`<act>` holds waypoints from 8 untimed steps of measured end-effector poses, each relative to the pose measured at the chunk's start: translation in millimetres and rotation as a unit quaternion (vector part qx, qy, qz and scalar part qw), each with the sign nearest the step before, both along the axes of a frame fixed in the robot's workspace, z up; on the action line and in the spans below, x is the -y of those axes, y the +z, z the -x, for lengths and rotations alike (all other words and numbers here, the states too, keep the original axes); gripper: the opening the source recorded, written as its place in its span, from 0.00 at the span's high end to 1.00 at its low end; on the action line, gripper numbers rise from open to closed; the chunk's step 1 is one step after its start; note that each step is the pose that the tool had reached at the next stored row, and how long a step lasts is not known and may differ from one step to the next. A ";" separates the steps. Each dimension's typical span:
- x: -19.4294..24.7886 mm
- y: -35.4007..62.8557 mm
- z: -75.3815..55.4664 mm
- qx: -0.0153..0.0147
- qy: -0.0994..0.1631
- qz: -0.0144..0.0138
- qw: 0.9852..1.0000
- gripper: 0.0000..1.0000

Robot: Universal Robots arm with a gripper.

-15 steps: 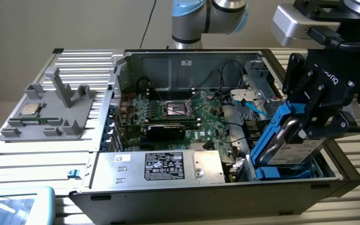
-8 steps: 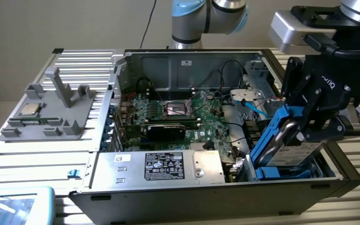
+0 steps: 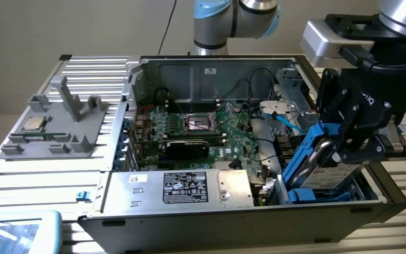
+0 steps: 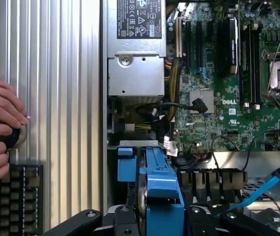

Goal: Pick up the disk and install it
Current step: 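Insert the disk into the insertion slot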

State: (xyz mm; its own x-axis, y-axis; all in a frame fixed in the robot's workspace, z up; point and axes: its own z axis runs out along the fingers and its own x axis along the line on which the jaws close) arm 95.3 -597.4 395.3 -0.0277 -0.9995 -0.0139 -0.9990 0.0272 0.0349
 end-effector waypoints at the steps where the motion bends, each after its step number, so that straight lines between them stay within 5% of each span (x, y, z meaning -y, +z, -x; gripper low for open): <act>1: 0.0 0.0 0.0 0.000 0.000 0.000 1.000 0.63; 8: 0.0 -1.4 0.0 0.000 0.000 0.000 1.000 0.61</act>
